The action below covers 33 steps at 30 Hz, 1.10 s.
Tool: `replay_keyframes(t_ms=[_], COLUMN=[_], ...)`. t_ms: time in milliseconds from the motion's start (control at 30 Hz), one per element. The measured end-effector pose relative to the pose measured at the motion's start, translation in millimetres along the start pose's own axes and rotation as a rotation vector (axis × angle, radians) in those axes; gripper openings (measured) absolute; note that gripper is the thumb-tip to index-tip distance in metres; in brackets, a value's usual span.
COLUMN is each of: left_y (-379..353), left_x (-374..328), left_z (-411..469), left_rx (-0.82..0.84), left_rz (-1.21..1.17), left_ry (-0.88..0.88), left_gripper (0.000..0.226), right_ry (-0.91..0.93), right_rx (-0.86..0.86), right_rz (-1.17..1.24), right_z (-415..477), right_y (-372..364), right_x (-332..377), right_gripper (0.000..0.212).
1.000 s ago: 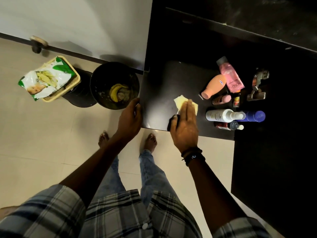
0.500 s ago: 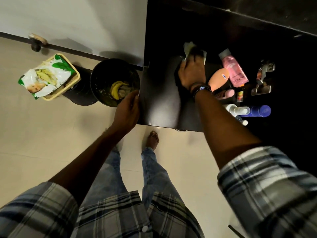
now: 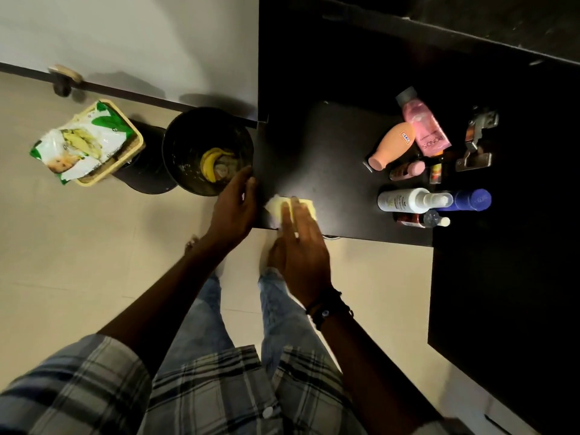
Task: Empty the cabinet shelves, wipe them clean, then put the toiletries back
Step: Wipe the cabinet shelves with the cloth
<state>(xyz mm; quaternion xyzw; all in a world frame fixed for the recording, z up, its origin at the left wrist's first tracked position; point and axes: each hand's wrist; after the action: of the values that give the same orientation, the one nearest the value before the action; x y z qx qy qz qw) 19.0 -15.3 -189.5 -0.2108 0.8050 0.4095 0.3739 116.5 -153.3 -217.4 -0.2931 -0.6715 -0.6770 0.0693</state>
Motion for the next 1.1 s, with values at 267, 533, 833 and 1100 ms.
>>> replay_keyframes(t_ms=[267, 533, 833, 1100], left_y=[-5.7, -4.8, -3.4, -3.6], left_x=[-1.7, 1.0, 2.5, -6.3], left_z=[-4.7, -9.8, -17.9, -30.6], left_rx=[-0.042, -0.041, -0.065, -0.076], left_rz=[0.007, 0.018, 0.052, 0.053], left_ry=[-0.013, -0.038, -0.047, 0.0], left_gripper=[0.04, 0.039, 0.036, 0.034], right_ry=[-0.399, -0.191, -0.348, 0.067], right_rx=[-0.257, -0.201, -0.219, 0.004], right_rz=[-0.103, -0.066, -0.136, -0.033], right_z=[82.4, 98.6, 59.2, 20.2], right_y=[37.8, 25.6, 31.9, 0.3], right_x=[-44.8, -22.3, -41.9, 24.2], right_gripper=[0.046, 0.043, 0.05, 0.063])
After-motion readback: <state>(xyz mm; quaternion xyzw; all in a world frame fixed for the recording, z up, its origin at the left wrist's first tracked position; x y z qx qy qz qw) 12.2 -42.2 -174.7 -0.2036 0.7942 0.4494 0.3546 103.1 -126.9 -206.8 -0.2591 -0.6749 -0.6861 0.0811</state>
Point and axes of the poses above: each hand's wrist, its own z-axis towards the middle knuckle, its own y-axis out of the back of the hand, x = y × z, and after that the axes turned 6 degrees about z, right-handed
